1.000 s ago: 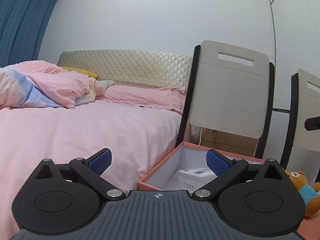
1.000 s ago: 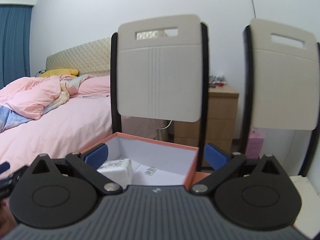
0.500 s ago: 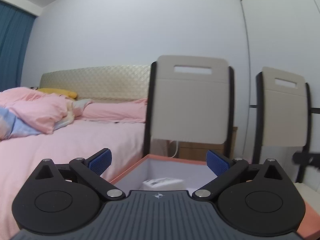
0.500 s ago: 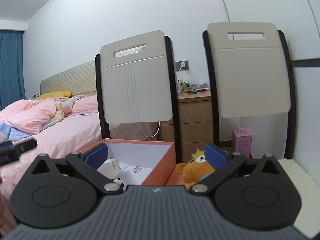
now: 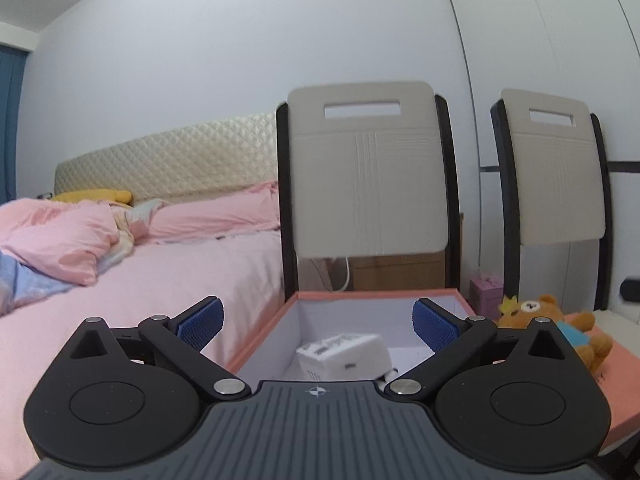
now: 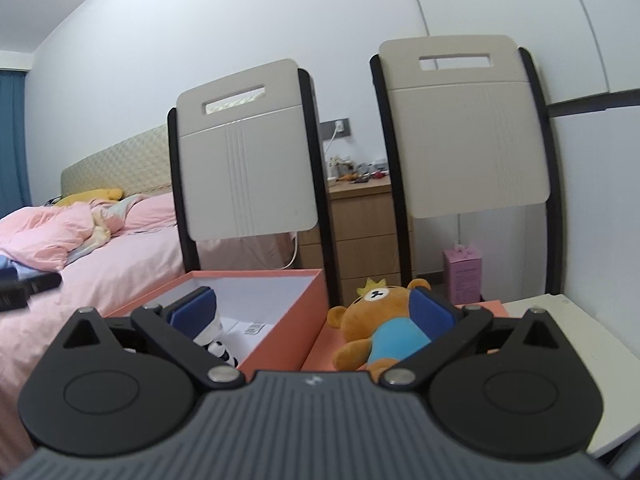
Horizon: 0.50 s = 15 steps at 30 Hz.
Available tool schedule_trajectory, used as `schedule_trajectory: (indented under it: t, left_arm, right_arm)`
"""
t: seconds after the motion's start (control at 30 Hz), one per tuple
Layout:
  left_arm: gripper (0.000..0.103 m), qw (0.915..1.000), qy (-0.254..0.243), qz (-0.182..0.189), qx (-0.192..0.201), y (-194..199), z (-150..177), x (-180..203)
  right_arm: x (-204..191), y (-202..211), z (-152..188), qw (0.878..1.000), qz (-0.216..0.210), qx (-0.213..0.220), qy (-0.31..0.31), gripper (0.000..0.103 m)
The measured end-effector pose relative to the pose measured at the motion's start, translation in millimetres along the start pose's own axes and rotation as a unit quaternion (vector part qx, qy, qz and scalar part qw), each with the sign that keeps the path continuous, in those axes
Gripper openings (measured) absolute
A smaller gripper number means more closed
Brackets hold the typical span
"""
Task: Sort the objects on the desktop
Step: 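Move the right gripper toward the brown teddy bear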
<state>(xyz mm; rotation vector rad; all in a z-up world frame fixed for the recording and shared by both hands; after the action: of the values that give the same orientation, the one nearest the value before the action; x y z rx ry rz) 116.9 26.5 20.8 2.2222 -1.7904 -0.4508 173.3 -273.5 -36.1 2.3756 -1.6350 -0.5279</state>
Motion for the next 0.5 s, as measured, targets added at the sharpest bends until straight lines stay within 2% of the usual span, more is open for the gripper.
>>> schedule_trajectory:
  t: [0.17,0.27,0.43,0.5]
  left_arm:
    - [0.102,0.9995,0.002,0.031,-0.012,-27.0,25.6,-12.7]
    - [0.102,0.9989,0.009,0.037,-0.026,-33.8,28.6,-19.7]
    - [0.102,0.9991,-0.006,0.038,0.016,-22.2,19.2,-21.0]
    - [0.102,0.9989,-0.007,0.043,0.018,-20.2,18.9,-19.1]
  right_arm:
    - [-11.3,-5.7,8.9,0.999,0.039,0.017,0.02,0.103]
    - [-14.0,-17.0,18.3,0.998,0.064,0.002,0.018,0.103]
    - [-8.9,-33.9,25.6,0.997,0.079,-0.015,0.004,0.103]
    - [1.1,-46.2,22.2,0.996,0.082,-0.029,0.002,0.103]
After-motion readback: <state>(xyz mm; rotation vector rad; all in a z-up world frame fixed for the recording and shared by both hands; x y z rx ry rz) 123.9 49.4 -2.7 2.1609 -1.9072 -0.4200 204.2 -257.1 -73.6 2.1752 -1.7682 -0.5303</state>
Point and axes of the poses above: each gripper's, at about its wrist camera, not at the fingertips, and y roughly against the way its jaws point, x to its right, z to its underside, the point moved 7 cm from there along -y, roughly the way its jaws point, and after that the axes turned 12 degrees about -x, right-handed, at the moved point
